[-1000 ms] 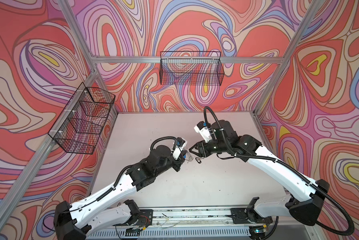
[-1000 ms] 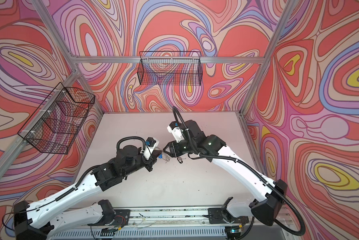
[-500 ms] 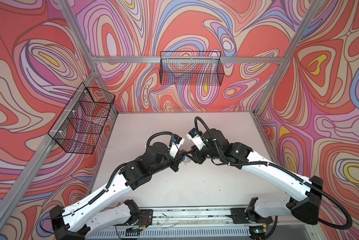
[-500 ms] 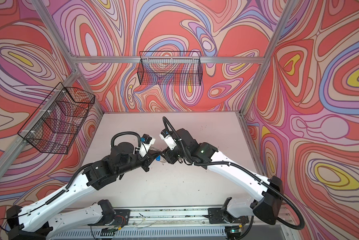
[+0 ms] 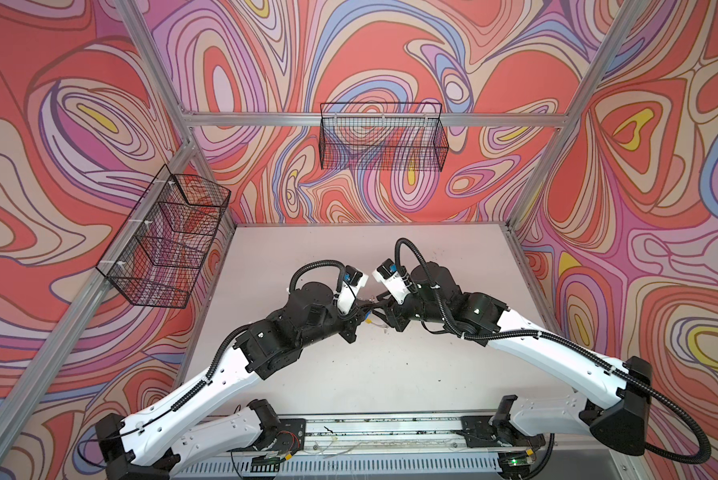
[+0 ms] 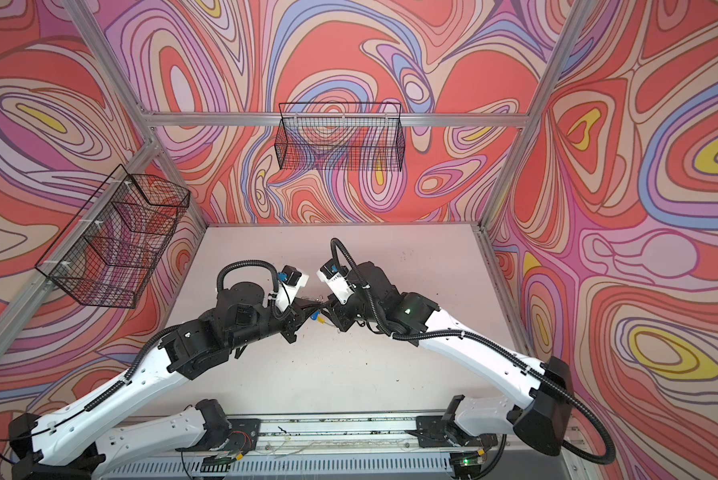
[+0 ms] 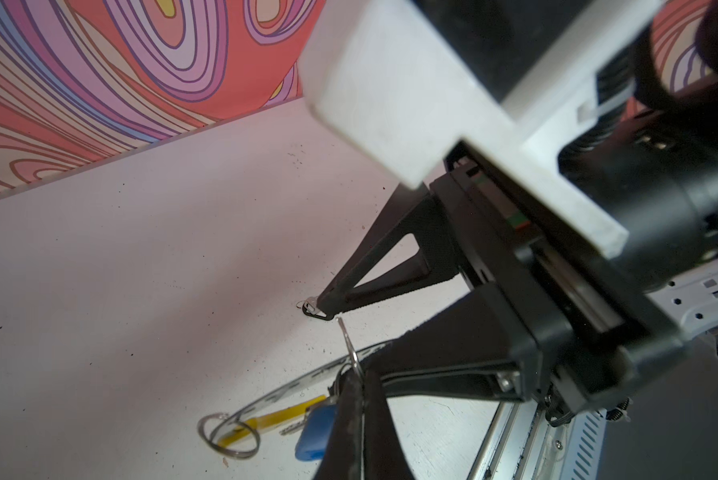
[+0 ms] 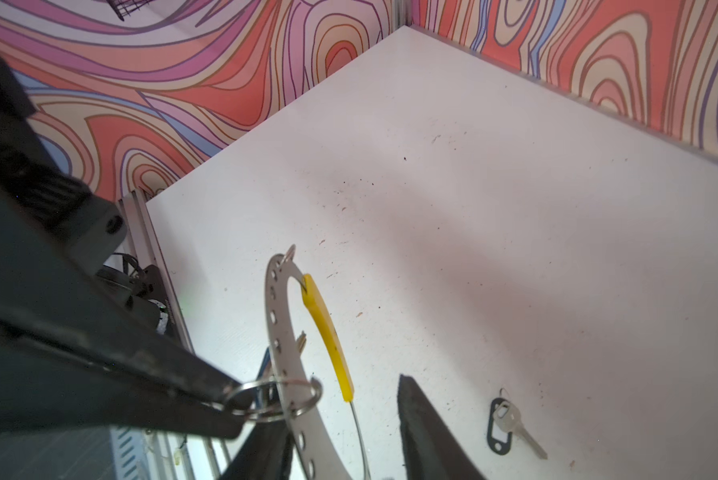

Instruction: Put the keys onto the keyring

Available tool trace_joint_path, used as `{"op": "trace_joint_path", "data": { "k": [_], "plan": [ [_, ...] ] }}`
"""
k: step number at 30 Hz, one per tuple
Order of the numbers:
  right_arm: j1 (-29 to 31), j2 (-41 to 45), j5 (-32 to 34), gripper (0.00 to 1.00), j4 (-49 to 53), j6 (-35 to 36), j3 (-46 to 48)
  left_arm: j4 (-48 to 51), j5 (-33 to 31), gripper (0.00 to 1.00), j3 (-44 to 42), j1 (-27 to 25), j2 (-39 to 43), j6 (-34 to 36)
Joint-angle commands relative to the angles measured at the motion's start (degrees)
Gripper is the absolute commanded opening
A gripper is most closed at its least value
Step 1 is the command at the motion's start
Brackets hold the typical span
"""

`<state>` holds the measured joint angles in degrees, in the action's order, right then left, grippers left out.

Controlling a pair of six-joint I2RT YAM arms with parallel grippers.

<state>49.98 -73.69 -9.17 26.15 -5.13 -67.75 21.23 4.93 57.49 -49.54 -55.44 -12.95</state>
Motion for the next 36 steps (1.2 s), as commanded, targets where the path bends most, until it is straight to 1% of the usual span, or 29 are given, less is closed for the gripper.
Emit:
{"op": "trace_joint_path", "data": {
  "k": [1,6,8,9,17,19,22,24,25,26,27,30,35,36],
  "plan": [
    [0.4,1.3,-0.7,0.29,-4.2,0.0,1.7,-0.2,1.2,0.00,1.8,0.1,0.2,-1.4],
    [0.6,1.8,-0.5,0.13,-5.1,-0.3,2.4,-0.5,1.6,0.00,2.2,0.1,0.3,-1.8],
    [0.8,1.9,-0.3,0.03,-5.1,-0.4,2.3,-0.5,1.6,0.00,2.3,0.2,0.2,-2.1],
    [0.9,2.0,0.0,0.00,-5.2,-0.3,2.2,-0.5,1.7,0.00,2.4,0.2,0.2,-2.3],
    [1.6,2.2,1.2,0.00,-4.5,-0.3,1.0,1.2,0.0,0.00,4.1,0.3,-0.4,-3.9],
    [1.9,2.0,1.6,0.00,-3.9,-0.2,0.4,2.3,-1.5,0.08,4.9,0.4,-1.0,-4.4],
    [2.5,1.7,2.4,0.00,-3.3,-0.1,-0.3,3.2,-2.4,0.11,5.9,0.4,-1.8,-5.0],
    [2.7,1.6,2.3,0.00,-3.5,0.0,-0.4,2.7,-2.1,0.18,5.9,0.3,-1.8,-5.1],
    [2.8,1.5,2.3,0.00,-3.4,0.0,-0.4,2.4,-2.1,0.23,5.9,0.4,-1.7,-5.3],
    [2.8,1.5,2.4,0.00,-3.5,0.0,-0.5,2.3,-2.4,0.31,6.0,0.4,-1.6,-5.4],
    [2.8,1.4,2.4,0.00,-3.4,0.0,-0.6,2.2,-2.7,0.35,6.1,0.4,-1.6,-5.5],
    [2.8,1.4,2.0,0.00,-3.7,-0.1,-0.7,2.4,-4.0,0.40,6.4,0.6,-1.4,-5.6],
    [2.9,1.3,1.5,0.00,-3.6,-0.3,-1.1,3.4,-4.0,0.40,6.7,0.9,-1.5,-5.3],
    [2.9,1.3,1.4,0.00,-3.7,-0.3,-1.1,3.4,-3.4,0.38,6.7,1.0,-1.6,-5.3]
  ]
}}
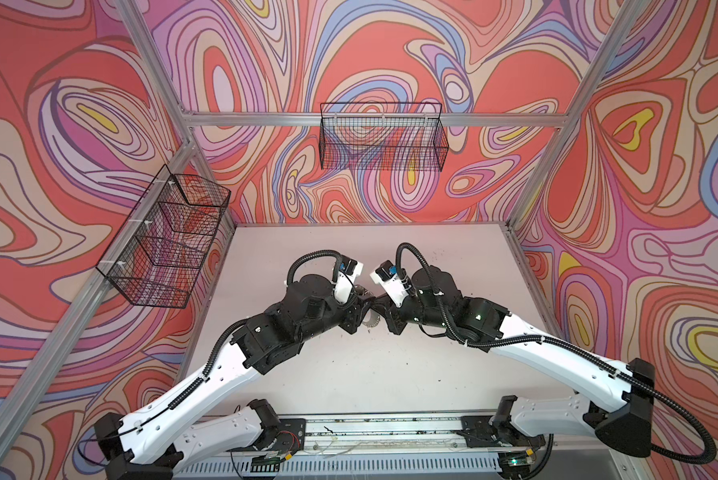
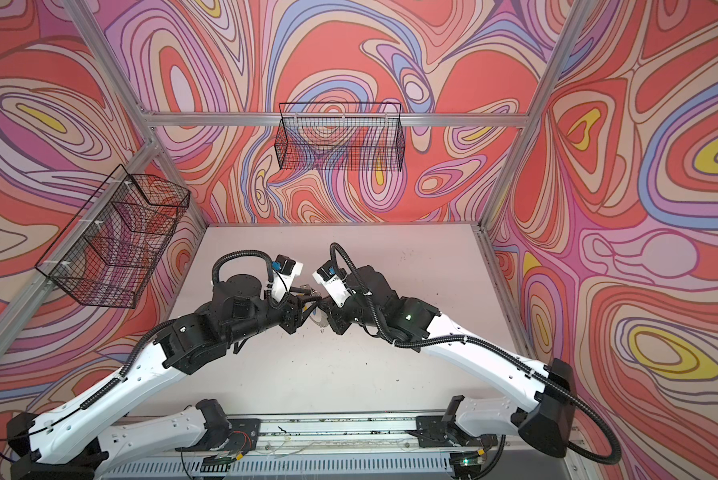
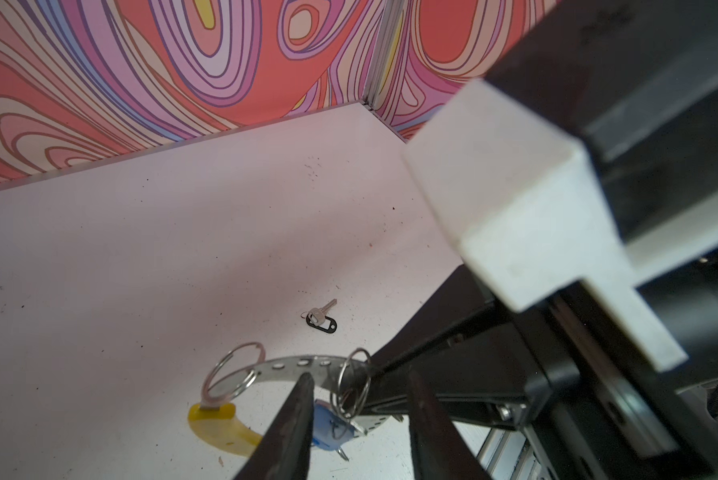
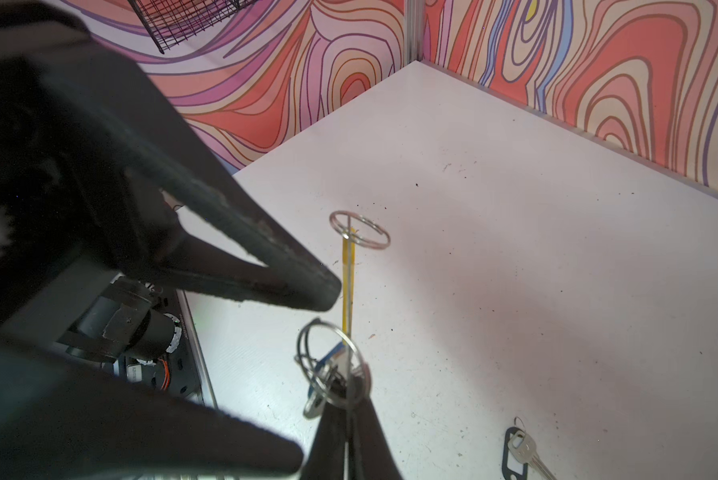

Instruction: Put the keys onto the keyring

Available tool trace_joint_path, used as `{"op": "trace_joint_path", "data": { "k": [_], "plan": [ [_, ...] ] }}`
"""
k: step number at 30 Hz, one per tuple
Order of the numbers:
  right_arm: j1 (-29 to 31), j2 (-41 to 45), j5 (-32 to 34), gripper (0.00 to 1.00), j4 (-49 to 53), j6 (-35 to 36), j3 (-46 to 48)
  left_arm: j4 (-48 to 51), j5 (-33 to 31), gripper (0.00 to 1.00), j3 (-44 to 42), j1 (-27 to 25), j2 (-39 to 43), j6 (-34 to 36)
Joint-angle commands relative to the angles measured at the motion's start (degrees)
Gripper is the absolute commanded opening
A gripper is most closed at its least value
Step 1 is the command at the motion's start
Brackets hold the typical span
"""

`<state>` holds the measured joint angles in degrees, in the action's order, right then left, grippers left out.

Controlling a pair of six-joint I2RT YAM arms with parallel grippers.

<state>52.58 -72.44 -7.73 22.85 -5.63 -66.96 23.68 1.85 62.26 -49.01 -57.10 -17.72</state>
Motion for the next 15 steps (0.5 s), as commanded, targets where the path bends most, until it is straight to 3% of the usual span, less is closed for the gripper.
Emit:
{"op": "trace_joint_path", "data": {
  "k": [1,5,8,15],
  "plan": [
    [0.2,0.0,0.0,0.00,-0.5,0.2,-1.9,0.8,0.4,0.35,1.8,0.6,0.0,-0.5],
    [0.3,-0.2,0.1,0.00,-0.7,0.1,-1.9,0.5,0.7,0.21,2.0,0.7,-0.4,-1.0],
    [0.3,-0.3,-0.1,0.00,-0.8,-0.1,-1.9,-0.2,0.3,0.15,2.0,0.7,-0.2,-1.2],
    [0.3,-0.4,-0.4,0.00,-1.2,-0.1,-1.8,-1.7,2.1,0.15,2.0,1.0,-0.2,-1.3]
  ]
}}
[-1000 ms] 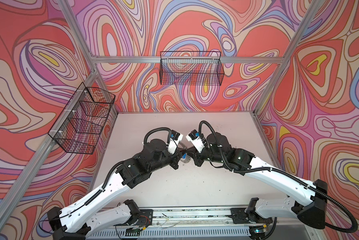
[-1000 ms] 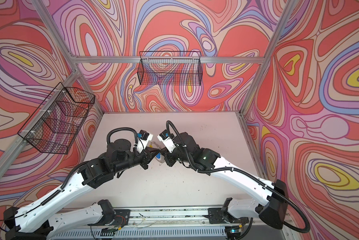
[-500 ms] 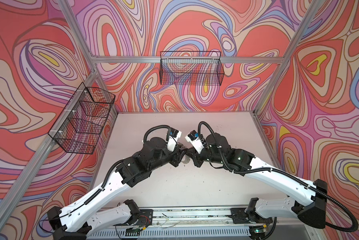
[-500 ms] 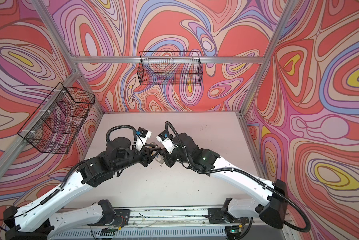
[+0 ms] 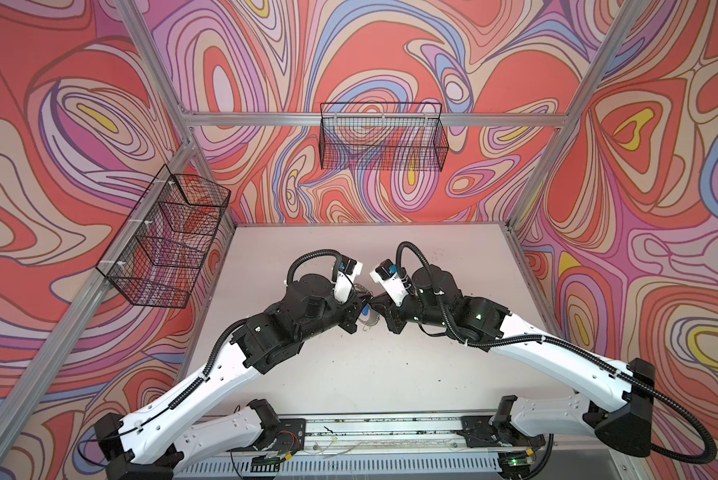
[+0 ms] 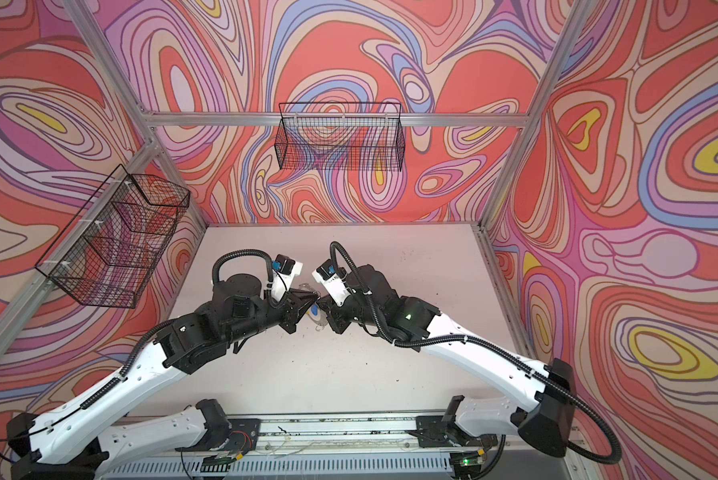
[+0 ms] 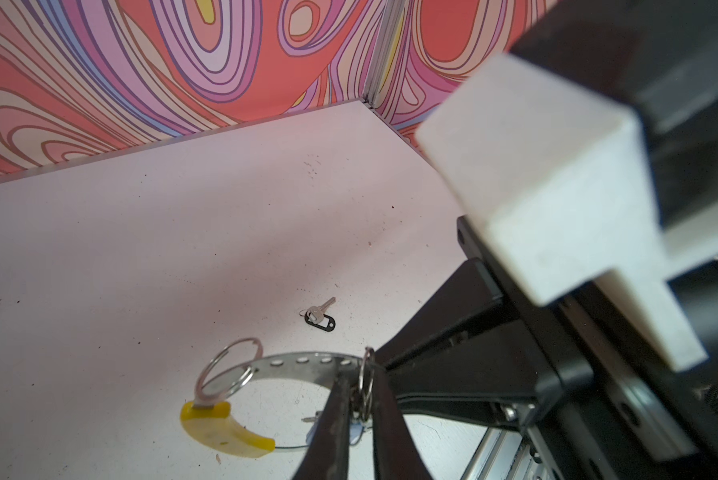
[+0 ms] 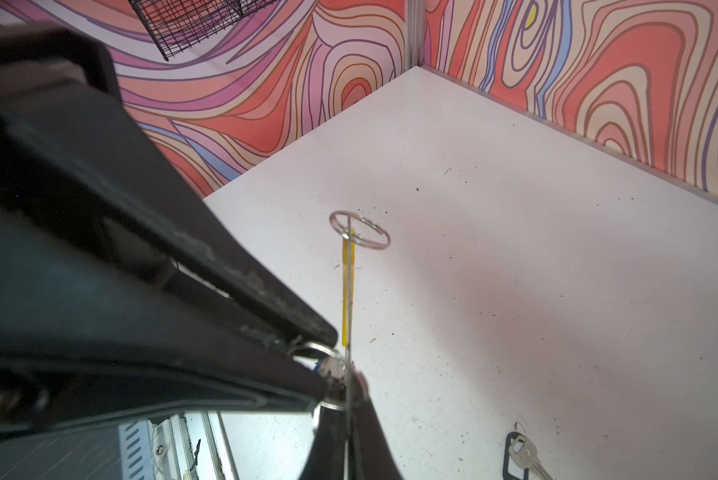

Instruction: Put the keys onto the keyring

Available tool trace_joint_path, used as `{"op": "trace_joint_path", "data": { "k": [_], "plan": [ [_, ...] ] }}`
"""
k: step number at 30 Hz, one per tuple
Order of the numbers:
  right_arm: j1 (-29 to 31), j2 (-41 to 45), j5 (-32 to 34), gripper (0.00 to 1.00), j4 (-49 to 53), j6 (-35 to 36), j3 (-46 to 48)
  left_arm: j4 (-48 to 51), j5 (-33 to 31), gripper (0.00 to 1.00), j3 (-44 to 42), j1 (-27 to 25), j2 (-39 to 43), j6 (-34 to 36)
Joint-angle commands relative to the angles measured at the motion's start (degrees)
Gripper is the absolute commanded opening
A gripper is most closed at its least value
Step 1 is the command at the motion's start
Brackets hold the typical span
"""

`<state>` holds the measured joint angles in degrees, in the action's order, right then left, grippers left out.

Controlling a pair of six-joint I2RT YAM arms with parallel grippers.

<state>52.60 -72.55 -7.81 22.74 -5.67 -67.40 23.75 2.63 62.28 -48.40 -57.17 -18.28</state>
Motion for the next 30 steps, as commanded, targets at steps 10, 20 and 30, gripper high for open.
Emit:
{"op": "trace_joint_path", "data": {
  "k": [10,20,30],
  "plan": [
    [0.4,-0.5,-1.2,0.00,-1.3,0.2,-1.4,-2.5,0.9,0.00,1.4,1.7,-0.1,-2.3],
    [0.4,0.2,2.2,0.18,-0.1,-0.1,-1.4,4.2,1.3,0.00,5.4,2.5,-1.5,-3.5],
    [1.5,2.9,2.3,0.63,1.4,-1.7,-3.9,7.4,-1.2,0.00,12.5,2.5,-6.2,-8.9]
  ]
}}
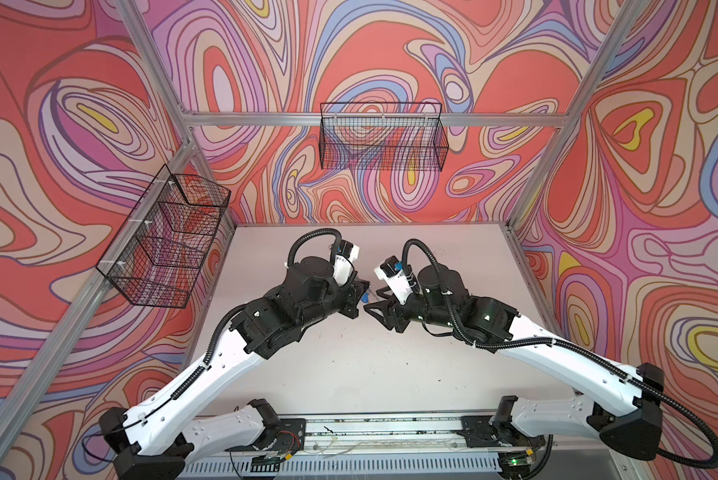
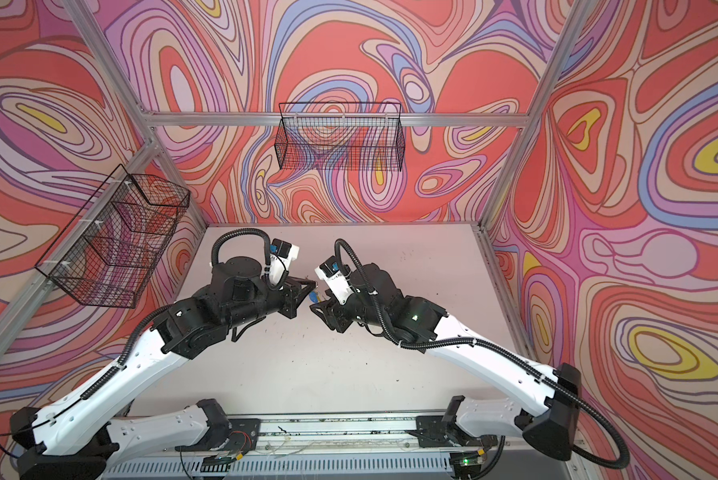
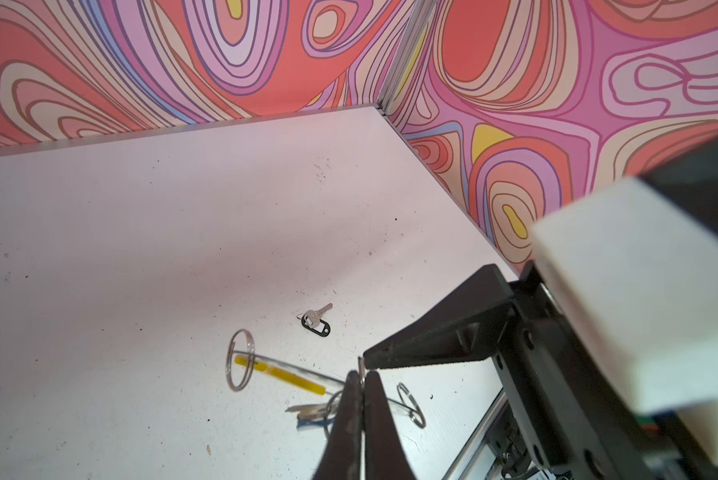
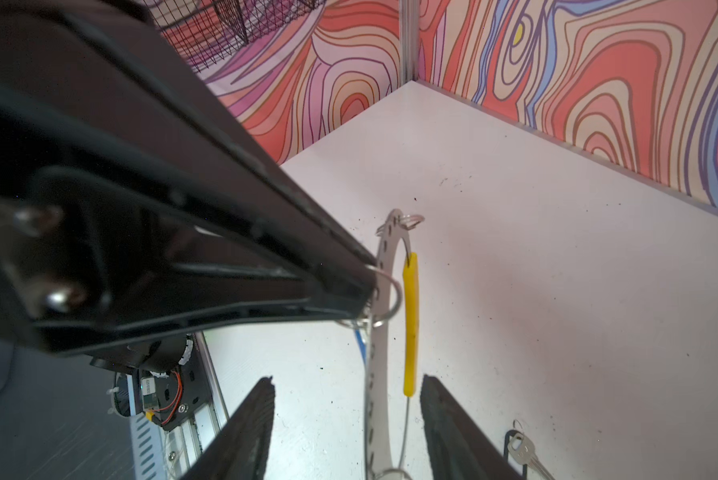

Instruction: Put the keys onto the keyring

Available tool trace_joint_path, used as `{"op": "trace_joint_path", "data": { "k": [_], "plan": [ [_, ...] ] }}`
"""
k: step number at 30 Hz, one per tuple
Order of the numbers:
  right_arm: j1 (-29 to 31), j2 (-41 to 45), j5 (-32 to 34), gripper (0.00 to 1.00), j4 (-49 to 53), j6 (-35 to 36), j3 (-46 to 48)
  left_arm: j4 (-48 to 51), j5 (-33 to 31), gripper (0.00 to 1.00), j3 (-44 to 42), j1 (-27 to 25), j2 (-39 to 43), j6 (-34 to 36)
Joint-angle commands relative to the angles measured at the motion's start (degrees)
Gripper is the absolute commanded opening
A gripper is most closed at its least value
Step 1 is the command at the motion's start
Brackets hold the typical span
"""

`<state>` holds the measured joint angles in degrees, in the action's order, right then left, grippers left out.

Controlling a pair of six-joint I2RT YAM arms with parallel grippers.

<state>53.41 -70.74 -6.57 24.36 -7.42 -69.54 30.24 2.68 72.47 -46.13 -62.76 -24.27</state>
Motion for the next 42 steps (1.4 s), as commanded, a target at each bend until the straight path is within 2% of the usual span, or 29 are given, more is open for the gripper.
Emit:
{"op": "trace_joint_path", "data": {
  "k": [1,5,11,16,20,24,26,35,38,40,42],
  "plan": [
    [0.7,1.0,1.4,0.64,-1.2,0.1,-1.6,1.0,-1.4,0.00,2.9,0.3,-1.1,-3.3],
    [0.7,-1.5,2.6,0.66,-3.3,0.6,-2.7,0.3,-0.5,0.00,4.1,0.3,-1.9,-5.2],
    [0.8,-2.5,9.8,0.65,-10.1,-3.3,-1.1,-0.9,-1.5,0.00,3.4,0.3,-0.5,-8.5],
    [0.7,-0.9,13.1,0.60,-20.2,-7.2,3.6,-2.5,-0.5,0.00,2.0,0.3,0.1,-9.9],
    [0.8,-0.5,17.1,0.55,-19.7,-7.9,3.9,-1.4,-1.4,0.00,1.9,0.3,0.9,-9.5],
    [0.8,0.1,20.0,0.44,-15.5,-7.3,3.2,-1.0,-2.0,0.00,1.7,0.3,1.5,-9.1],
    [0.8,0.6,19.8,0.37,-14.7,-7.0,3.1,-0.7,-2.1,0.00,1.6,0.3,1.7,-9.2],
    [0.8,0.3,17.5,0.20,-12.3,-5.1,1.8,2.0,-0.9,0.00,3.7,0.3,0.7,-7.6],
    [0.8,0.5,17.3,0.11,-11.8,-4.6,1.8,3.8,-0.2,0.00,4.8,0.3,0.5,-6.8],
    [0.8,0.5,17.1,0.01,-11.3,-4.2,1.6,5.1,-0.7,0.00,5.7,0.3,0.4,-6.0],
    [0.8,0.5,16.9,0.00,-11.0,-3.9,1.5,6.0,-1.2,0.00,6.5,0.3,0.3,-5.3]
  ]
}}
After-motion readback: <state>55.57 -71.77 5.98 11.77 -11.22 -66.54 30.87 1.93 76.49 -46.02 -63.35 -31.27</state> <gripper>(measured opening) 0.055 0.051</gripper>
